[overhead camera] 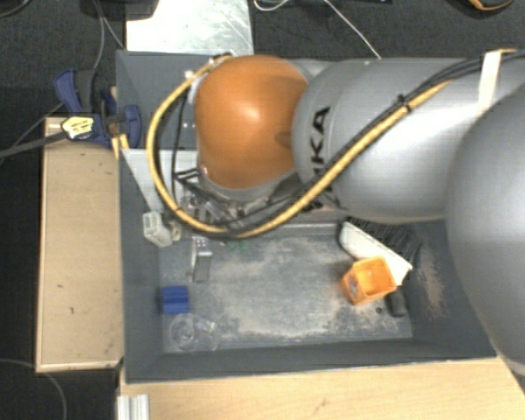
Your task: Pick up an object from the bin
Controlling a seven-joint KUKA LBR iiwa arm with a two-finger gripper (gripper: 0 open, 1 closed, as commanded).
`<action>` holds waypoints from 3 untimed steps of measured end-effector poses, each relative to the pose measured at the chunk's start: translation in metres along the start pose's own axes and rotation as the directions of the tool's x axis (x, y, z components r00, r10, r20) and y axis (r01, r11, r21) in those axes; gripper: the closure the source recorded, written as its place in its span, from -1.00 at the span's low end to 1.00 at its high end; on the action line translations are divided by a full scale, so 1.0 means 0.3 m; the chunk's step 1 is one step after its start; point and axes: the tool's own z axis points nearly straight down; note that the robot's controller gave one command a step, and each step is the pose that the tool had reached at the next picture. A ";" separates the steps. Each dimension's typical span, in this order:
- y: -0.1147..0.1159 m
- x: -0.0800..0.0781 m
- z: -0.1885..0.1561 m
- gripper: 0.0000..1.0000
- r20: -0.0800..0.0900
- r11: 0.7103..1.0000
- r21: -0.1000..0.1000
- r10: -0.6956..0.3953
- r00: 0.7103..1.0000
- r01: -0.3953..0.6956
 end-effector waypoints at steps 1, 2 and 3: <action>-0.005 -0.007 -0.017 -1.00 0.008 1.000 -0.002 0.007 1.000 -0.007; 0.015 0.171 0.438 -1.00 0.005 0.982 -0.001 -0.189 0.982 0.189; 0.022 0.189 0.184 -1.00 0.012 0.976 -0.001 -0.216 0.976 0.216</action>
Offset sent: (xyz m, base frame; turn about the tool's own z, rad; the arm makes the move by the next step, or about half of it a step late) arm -0.0588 0.0050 -0.1459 -0.2101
